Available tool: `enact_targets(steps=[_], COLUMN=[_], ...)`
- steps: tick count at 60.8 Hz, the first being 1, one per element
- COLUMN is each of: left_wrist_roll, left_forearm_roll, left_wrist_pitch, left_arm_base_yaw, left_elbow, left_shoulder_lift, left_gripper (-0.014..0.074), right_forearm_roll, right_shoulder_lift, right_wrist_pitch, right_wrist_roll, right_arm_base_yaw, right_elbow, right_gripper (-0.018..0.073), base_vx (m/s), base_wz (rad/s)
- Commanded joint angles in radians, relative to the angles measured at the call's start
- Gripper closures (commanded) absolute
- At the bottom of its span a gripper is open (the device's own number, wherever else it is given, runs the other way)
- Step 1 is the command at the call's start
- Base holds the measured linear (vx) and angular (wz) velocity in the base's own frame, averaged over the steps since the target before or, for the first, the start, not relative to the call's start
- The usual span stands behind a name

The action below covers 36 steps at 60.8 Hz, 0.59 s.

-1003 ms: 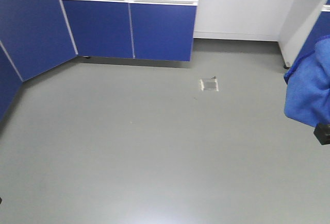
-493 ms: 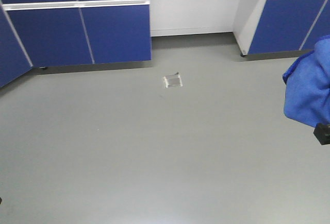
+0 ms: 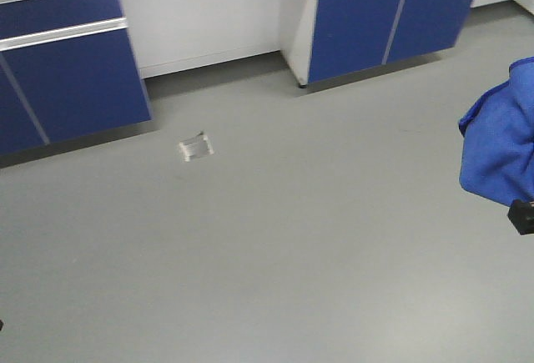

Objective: Wipe right workspace with blue cloth
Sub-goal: 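Drive the base to the other counter holding the cloth in the right gripper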

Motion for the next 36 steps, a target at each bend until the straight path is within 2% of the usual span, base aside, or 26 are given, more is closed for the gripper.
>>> enact_targets(steps=[1, 15, 36], left_wrist_roll=[-0.008, -0.008, -0.008], left_forearm_roll=[0.001, 0.001, 0.001], left_wrist_pitch=[-0.086, -0.086, -0.086], left_arm_base_yaw=[-0.004, -0.004, -0.004], left_elbow=[0.030, 0.030, 0.030], left_shoulder_lift=[-0.015, -0.015, -0.015], left_gripper=[0.0602, 0.0602, 0.0602], right_forearm_roll=[0.002, 0.002, 0.002], right_shoulder_lift=[0.007, 0.007, 0.007], right_wrist_pitch=[-0.087, -0.087, -0.087], right_wrist_roll=[-0.007, -0.007, -0.007], right_arm_base_yaw=[-0.003, -0.003, -0.003], right_elbow=[-0.029, -0.029, -0.029], right_gripper=[0.0563, 0.0563, 0.0563], base_vx=[0.17, 0.21, 0.28], base_wz=[-0.48, -0.35, -0.18])
